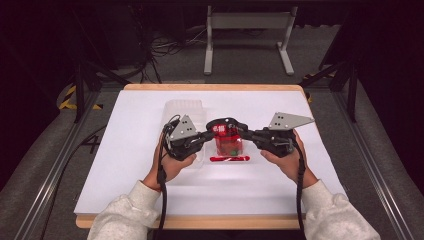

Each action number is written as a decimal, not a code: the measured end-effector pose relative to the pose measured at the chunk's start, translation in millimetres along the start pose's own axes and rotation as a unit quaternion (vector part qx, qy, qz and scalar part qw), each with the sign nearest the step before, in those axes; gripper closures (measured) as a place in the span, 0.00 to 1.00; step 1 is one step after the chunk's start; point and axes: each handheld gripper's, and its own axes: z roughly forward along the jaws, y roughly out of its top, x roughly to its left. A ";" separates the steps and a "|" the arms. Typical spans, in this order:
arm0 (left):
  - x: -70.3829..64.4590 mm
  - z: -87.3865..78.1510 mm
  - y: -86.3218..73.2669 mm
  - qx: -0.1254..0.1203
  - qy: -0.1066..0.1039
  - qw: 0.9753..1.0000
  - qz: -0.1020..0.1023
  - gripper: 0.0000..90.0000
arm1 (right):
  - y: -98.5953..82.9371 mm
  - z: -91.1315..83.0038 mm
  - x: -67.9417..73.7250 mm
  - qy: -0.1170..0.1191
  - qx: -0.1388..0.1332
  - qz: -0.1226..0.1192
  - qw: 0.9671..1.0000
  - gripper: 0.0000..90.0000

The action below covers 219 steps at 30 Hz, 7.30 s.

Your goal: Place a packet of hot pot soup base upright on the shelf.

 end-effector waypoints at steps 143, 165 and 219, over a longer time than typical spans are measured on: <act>38.8 -60.5 -79.8 0.024 0.140 0.988 -0.067 0.28 | 7.2 105.6 -17.6 -0.074 0.118 -0.066 0.988 0.70; 8.2 -52.9 -73.3 0.036 0.117 0.992 -0.026 0.15 | -4.6 53.8 -17.2 -0.090 0.154 -0.084 0.980 0.44; -67.4 -8.0 -81.6 0.118 -0.048 0.990 0.056 0.13 | -80.7 -29.4 -12.9 -0.128 0.211 -0.091 0.965 0.23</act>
